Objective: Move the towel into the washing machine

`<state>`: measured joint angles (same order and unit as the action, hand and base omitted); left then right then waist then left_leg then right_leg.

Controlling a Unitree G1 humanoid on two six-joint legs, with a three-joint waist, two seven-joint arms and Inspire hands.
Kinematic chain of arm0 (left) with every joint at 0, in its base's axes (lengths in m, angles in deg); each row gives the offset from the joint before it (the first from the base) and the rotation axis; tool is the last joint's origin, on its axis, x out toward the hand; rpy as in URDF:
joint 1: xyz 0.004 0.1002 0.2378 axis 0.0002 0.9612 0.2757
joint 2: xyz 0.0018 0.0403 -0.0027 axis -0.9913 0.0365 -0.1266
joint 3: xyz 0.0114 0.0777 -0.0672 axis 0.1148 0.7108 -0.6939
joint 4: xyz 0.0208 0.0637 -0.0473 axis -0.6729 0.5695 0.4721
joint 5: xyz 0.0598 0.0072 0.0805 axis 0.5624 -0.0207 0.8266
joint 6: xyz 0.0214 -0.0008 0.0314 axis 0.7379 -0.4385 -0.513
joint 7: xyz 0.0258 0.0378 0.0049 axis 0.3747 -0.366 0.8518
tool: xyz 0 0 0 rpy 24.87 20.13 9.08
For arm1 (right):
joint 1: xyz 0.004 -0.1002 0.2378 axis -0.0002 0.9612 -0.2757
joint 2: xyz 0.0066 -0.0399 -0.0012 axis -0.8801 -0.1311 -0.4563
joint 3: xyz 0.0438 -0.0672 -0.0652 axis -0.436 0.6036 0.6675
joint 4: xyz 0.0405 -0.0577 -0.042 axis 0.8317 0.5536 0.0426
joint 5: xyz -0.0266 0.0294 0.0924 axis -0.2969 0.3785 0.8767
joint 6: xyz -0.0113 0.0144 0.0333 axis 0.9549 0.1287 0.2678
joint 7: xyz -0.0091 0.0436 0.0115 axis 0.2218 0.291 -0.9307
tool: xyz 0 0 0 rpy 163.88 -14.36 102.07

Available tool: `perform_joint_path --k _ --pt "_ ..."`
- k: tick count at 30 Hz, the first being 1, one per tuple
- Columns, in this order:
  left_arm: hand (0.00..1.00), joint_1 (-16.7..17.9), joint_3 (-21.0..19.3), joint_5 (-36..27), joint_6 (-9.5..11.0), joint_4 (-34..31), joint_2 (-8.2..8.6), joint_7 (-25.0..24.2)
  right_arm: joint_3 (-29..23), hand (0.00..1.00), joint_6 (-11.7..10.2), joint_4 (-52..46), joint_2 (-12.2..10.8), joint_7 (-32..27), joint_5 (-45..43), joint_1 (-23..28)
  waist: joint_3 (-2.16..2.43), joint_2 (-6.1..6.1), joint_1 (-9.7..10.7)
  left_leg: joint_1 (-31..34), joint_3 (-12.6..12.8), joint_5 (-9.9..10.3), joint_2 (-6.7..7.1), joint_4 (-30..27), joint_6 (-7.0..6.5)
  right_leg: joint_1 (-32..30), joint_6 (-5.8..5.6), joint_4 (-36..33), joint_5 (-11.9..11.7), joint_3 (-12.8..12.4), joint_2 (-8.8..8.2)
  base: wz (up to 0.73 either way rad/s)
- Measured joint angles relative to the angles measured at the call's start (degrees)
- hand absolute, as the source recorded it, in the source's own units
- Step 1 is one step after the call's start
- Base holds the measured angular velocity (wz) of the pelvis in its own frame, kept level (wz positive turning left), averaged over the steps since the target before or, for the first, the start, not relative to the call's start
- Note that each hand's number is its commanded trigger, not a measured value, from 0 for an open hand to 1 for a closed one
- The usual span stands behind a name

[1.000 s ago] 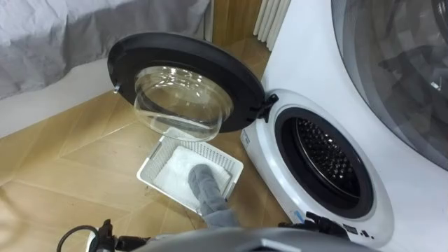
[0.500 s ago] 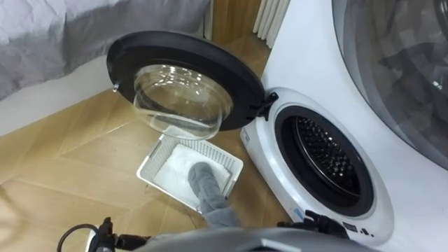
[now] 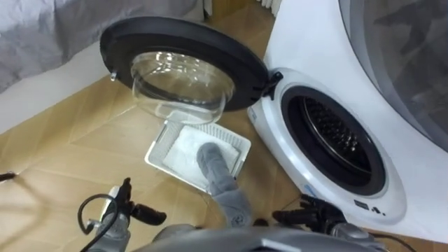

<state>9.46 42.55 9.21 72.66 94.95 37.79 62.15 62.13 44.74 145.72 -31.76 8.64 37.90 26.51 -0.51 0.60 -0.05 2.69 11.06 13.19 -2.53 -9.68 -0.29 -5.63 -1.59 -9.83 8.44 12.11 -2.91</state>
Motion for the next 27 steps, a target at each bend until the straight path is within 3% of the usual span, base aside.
perform_joint_path --k 7,12,14,15,16,17,18,19,20,22,27 --pt "0.00 -4.5 2.4 8.2 1.7 2.7 0.33 0.1 0.0 0.00 -1.1 2.5 0.0 0.1 -0.8 -4.0 -0.26 -0.20 1.9 2.4 0.1 -0.1 -0.08 -0.1 -0.01 -3.9 0.04 -1.3 0.0 -1.7 0.15 -0.14" --pt "0.00 -8.2 4.4 12.3 2.2 4.1 0.54 1.0 0.0 0.00 -1.2 2.5 0.1 0.5 -1.5 -5.2 -1.01 0.54 3.7 5.0 -0.9 -0.1 -0.22 -2.1 -0.01 -7.8 0.30 -4.7 0.2 -2.7 0.01 -0.17" --pt "0.00 -10.4 5.9 13.2 2.2 5.4 0.72 1.3 0.1 0.00 -1.7 2.5 0.1 0.0 -1.5 -6.2 -1.86 0.96 4.5 5.5 -3.4 -0.1 -0.16 -4.5 -0.01 -11.9 1.24 -13.1 0.8 -2.9 -0.70 -0.35" --pt "0.00 -11.0 6.1 13.3 2.3 5.8 0.80 1.3 0.1 0.00 -2.0 2.4 0.1 -0.1 -1.6 -6.8 -2.06 0.90 4.6 6.1 -3.1 -0.1 0.02 -6.3 -0.01 -12.6 1.26 -14.7 0.8 -3.5 -1.12 -0.25" --pt "0.00 -12.3 6.3 13.2 2.4 7.1 1.05 1.3 0.4 0.00 -2.5 2.4 0.0 -0.6 -2.0 -7.5 -2.83 0.17 4.9 9.6 -2.0 -0.1 0.44 -14.1 0.07 -12.7 1.28 -15.7 0.8 -6.4 -2.40 -0.09" --pt "0.00 -14.4 7.1 13.1 2.7 7.7 1.52 1.4 1.1 0.00 -2.7 2.8 0.1 -1.2 -2.3 -8.3 -3.40 -0.75 5.0 14.9 -2.3 0.7 0.60 -18.3 -0.12 -12.5 1.08 -14.7 1.0 -10.5 -2.80 0.05" --pt "0.00 -15.8 7.8 13.1 2.9 7.7 1.70 1.4 1.0 0.00 -2.8 3.0 0.2 -1.5 -2.4 -8.7 -3.34 -0.50 5.1 17.5 -3.1 0.7 1.00 -16.7 -0.05 -13.0 1.06 -14.5 1.0 -11.3 -2.89 0.17" --pt "0.00 -18.2 8.6 13.5 3.8 7.6 2.06 1.4 0.9 0.00 -2.8 3.1 1.2 -1.8 -2.8 -8.9 -3.17 0.70 5.1 22.2 -4.7 -2.7 1.12 -11.8 -0.10 -14.9 -0.13 -15.6 1.7 -12.1 -2.57 -0.04" --pt "0.00 -19.8 8.7 14.5 4.3 7.9 2.12 1.7 0.9 0.00 -2.3 2.7 0.9 -2.0 -3.8 -9.6 -3.28 -0.39 4.2 24.8 -2.5 -6.2 0.59 -12.6 -2.10 -16.8 -2.50 -17.9 4.4 -12.9 -2.67 -0.21" --pt "0.00 -21.8 8.1 16.9 4.3 9.2 1.82 2.4 0.9 0.00 -2.0 2.5 0.5 -1.7 -4.5 -11.3 -3.28 -0.99 4.5 26.6 -1.0 -5.8 0.85 -14.3 -2.64 -19.0 -2.42 -17.8 4.9 -13.3 -2.99 -0.43" --pt "0.00 -24.6 9.7 22.4 4.5 9.6 2.09 4.0 1.5 0.00 -0.1 1.0 0.4 -2.6 -4.3 -13.6 -3.71 0.29 5.1 29.4 0.7 -4.2 0.65 -16.5 -3.37 -22.5 -2.49 -18.0 4.8 -12.8 -3.12 -0.42"
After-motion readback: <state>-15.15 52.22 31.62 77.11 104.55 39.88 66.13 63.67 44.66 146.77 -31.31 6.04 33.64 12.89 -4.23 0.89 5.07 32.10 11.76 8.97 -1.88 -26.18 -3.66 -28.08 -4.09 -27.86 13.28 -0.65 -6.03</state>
